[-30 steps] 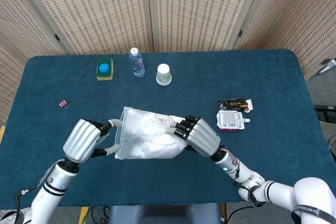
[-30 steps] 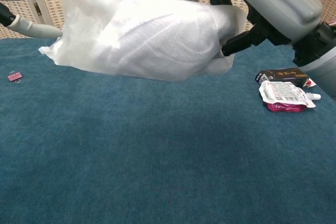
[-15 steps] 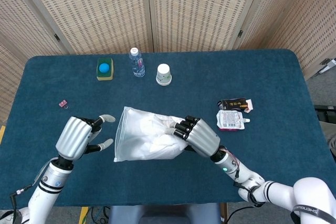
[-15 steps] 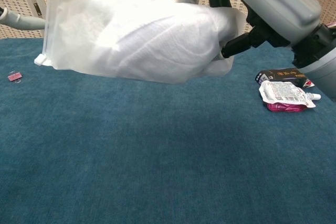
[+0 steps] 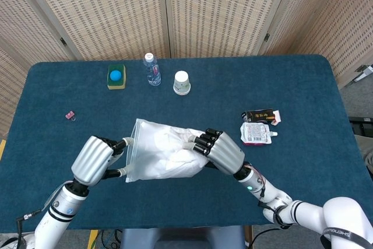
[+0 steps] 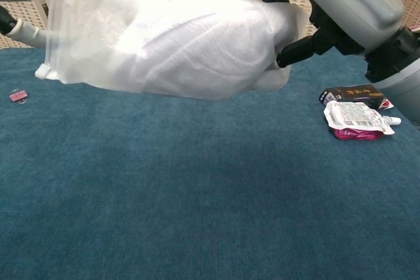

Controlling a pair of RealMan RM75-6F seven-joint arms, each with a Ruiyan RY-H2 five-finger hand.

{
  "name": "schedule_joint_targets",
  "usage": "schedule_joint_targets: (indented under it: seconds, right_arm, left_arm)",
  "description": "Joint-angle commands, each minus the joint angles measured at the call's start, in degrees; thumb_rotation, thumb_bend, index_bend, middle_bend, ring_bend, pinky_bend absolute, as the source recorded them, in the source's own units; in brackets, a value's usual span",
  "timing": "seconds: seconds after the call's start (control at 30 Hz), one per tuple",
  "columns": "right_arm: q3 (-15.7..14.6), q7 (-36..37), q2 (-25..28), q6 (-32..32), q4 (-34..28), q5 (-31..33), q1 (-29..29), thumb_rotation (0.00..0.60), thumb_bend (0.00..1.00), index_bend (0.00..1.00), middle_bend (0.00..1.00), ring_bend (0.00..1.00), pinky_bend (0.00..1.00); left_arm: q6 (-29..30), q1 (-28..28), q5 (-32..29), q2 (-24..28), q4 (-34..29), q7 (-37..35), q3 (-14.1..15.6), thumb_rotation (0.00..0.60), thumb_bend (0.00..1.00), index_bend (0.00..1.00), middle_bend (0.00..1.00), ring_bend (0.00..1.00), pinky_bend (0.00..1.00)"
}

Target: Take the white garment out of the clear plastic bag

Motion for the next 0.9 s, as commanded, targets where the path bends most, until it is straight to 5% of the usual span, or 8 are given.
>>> schedule_joint_targets:
  seconds: [0.03,0.53,0.9]
  right_arm:
    - [-0.09,0.3,-0.08,0.47,0.18,-0.24,0.0,0.6,0.78,0.72,0.77,0.72,0.71]
    - [0.15,0.76,-1.09,1.13,1.13,-0.16,0.52,0.6,0.78,0.72,0.77,0.72,0.71]
    - [0.13,1.09,-1.42,2.08,1.02,-0.59,0.81,0.6,0.78,0.72,0.77,0.72,0.71]
  left_arm:
    - [-0.28,-0.29,-0.16,-0.22,0.16,-0.11,-0.11,0.6,0.07,0.42,1.0,0.87,0.94]
    - [-4.99,-1.81,-0.81,3.32,-4.59,-3.29,1.68,0.6,0.0,0.36,1.0,0.86,0.94]
    - [-6.45,-3.52,-3.75,2.24,-5.02,-3.54,0.13,0.6,0.0,0.34,1.0,0.87,0.94]
